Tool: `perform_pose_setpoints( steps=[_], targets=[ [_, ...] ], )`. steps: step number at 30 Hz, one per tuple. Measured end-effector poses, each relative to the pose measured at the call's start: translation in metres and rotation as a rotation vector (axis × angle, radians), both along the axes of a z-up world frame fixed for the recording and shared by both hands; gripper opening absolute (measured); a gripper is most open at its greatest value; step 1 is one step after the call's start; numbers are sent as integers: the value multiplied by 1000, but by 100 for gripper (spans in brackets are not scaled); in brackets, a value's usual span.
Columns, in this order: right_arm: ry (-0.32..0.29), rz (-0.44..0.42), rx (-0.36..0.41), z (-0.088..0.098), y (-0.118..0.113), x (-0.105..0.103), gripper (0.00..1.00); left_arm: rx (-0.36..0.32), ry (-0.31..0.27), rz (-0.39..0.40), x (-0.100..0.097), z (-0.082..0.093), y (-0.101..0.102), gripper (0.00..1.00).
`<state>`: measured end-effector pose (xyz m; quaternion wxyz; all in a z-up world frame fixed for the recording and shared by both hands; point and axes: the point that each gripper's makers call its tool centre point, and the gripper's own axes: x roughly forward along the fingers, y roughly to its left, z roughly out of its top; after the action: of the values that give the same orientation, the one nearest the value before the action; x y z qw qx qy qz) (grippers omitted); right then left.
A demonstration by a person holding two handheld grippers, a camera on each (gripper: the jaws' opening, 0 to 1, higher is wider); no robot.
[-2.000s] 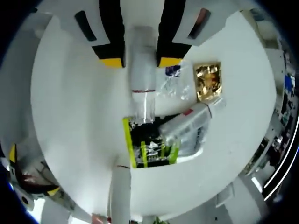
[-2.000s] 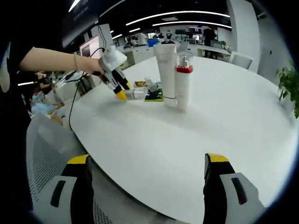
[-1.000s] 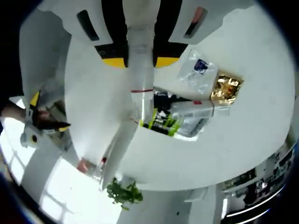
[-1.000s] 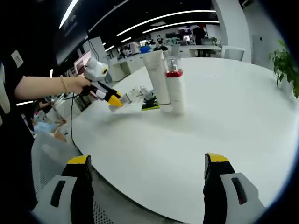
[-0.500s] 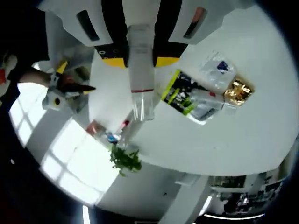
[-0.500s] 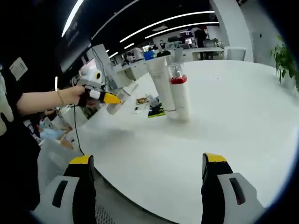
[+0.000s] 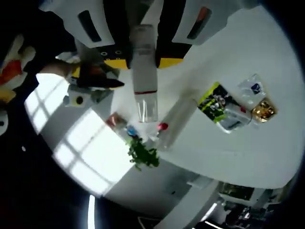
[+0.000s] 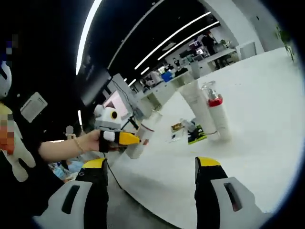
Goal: Arrange the skincare products in the storage area until every visible bottle or jar stands upright without overlapping.
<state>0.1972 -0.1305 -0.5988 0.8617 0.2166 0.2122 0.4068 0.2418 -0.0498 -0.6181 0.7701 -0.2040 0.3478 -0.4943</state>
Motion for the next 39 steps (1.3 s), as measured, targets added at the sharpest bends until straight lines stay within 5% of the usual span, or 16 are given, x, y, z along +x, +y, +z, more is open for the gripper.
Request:
perform_pose_setpoints(
  steps=[5, 11, 16, 22, 28, 35, 39],
  targets=[
    [-15, 33, 135, 27, 25, 2, 69, -115, -8, -22, -19, 27, -10, 25],
    [-23, 83, 189, 46, 36, -1, 60, -221, -19, -105, -50, 56, -23, 25],
    [-21, 76, 322, 70, 39, -8, 42, -258, -29, -153, -69, 67, -34, 25],
    [-9, 127, 323, 76, 47, -23, 39, -290, -16, -198, -85, 74, -44, 25],
    [56, 131, 380, 82, 46, -28, 22, -318, -7, -222, -95, 83, -49, 25],
    [30, 58, 277, 84, 39, -17, 21, -310, -44, -180, -87, 86, -54, 22],
    [8, 7, 230, 88, 27, -7, 20, -279, -94, -87, -71, 89, -60, 22]
  ],
)
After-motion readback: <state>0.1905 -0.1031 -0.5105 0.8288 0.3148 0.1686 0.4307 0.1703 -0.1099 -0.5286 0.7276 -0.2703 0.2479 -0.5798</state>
